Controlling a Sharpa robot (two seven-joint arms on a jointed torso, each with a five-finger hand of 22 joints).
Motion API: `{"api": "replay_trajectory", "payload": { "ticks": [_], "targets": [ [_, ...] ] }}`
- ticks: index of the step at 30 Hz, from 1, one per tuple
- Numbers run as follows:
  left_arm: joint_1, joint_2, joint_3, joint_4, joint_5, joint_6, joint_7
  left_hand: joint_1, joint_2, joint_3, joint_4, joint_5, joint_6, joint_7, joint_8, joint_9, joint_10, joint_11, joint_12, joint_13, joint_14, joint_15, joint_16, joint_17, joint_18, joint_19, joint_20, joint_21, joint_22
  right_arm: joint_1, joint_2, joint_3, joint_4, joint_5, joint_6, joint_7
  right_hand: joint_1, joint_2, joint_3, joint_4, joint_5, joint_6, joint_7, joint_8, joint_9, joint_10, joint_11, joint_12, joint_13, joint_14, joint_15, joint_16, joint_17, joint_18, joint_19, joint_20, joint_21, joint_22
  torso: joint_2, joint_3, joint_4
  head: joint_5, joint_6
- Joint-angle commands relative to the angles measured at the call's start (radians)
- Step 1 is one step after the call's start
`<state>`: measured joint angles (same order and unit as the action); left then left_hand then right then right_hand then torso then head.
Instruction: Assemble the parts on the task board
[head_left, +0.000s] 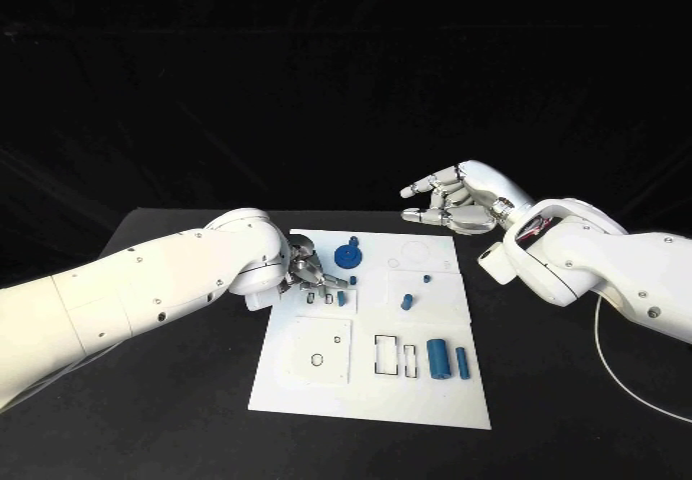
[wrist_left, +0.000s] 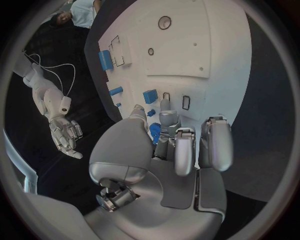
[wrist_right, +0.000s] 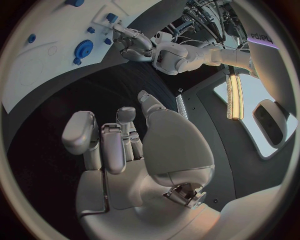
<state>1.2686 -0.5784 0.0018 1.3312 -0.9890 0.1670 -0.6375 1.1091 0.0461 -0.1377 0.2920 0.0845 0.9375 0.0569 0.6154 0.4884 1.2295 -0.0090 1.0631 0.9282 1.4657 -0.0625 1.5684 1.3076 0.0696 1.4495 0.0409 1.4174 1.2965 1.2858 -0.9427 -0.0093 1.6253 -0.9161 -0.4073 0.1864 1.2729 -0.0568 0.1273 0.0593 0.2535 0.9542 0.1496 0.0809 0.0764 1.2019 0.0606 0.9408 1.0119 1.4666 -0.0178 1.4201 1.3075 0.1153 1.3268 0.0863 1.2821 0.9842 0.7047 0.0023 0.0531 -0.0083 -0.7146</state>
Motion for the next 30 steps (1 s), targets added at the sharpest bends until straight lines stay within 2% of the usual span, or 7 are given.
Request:
{"api": "replay_trajectory", "payload": {
  "ticks": [1,9,30],
  "targets": [
    [0.002,0.012,0.001,-0.014,-0.007,0.016,-0.006,0.008,0.008,-0.006,-0.002,0.003,-0.009,0.001,0.006,0.003,0.006,-0.002,0.006,0.002,0.105,-0.008,0.002,0.263,-0.015,0.010,-0.001,0.006,0.003,0.000,0.002,0.000,-0.002,-0.002,0.016,-0.007,0.004,-0.004,-0.001,-0.003,0.006,0.005,-0.002,0.005,-0.001,-0.002,-0.002,-0.005,-0.001,0.052,-0.002,-0.006,0.020,-0.005,-0.004,-0.003,-0.004,-0.001,0.000,-0.0005,-0.0016,0.001,0.000],
    [0.002,0.035,0.000,-0.034,0.001,0.028,-0.008,0.011,0.008,-0.006,-0.003,0.003,-0.011,0.001,0.008,0.007,0.007,-0.002,0.008,0.005,0.105,-0.008,0.002,0.263,-0.016,0.012,-0.001,0.008,0.008,0.000,0.005,0.000,-0.006,-0.002,0.020,-0.011,0.003,-0.003,-0.002,-0.002,0.007,0.006,-0.002,0.006,-0.001,-0.002,-0.002,-0.005,-0.002,0.052,-0.002,-0.006,0.022,-0.005,-0.004,-0.003,-0.004,-0.001,0.000,0.0008,-0.0017,-0.001,-0.003],
    [0.002,0.057,-0.002,-0.042,0.003,0.057,-0.008,0.029,0.011,-0.008,-0.005,0.003,-0.017,0.000,0.018,0.024,0.009,-0.003,0.014,0.011,0.105,-0.009,0.002,0.263,-0.017,0.015,-0.001,0.013,0.017,0.000,0.013,-0.001,-0.015,-0.002,0.027,-0.015,0.001,-0.003,-0.002,-0.001,0.009,0.007,-0.002,0.006,-0.001,-0.002,-0.002,-0.006,-0.003,0.053,-0.002,-0.006,0.021,-0.005,-0.004,-0.003,-0.004,-0.001,0.000,0.0004,-0.0007,-0.006,-0.008]
  ]
}}
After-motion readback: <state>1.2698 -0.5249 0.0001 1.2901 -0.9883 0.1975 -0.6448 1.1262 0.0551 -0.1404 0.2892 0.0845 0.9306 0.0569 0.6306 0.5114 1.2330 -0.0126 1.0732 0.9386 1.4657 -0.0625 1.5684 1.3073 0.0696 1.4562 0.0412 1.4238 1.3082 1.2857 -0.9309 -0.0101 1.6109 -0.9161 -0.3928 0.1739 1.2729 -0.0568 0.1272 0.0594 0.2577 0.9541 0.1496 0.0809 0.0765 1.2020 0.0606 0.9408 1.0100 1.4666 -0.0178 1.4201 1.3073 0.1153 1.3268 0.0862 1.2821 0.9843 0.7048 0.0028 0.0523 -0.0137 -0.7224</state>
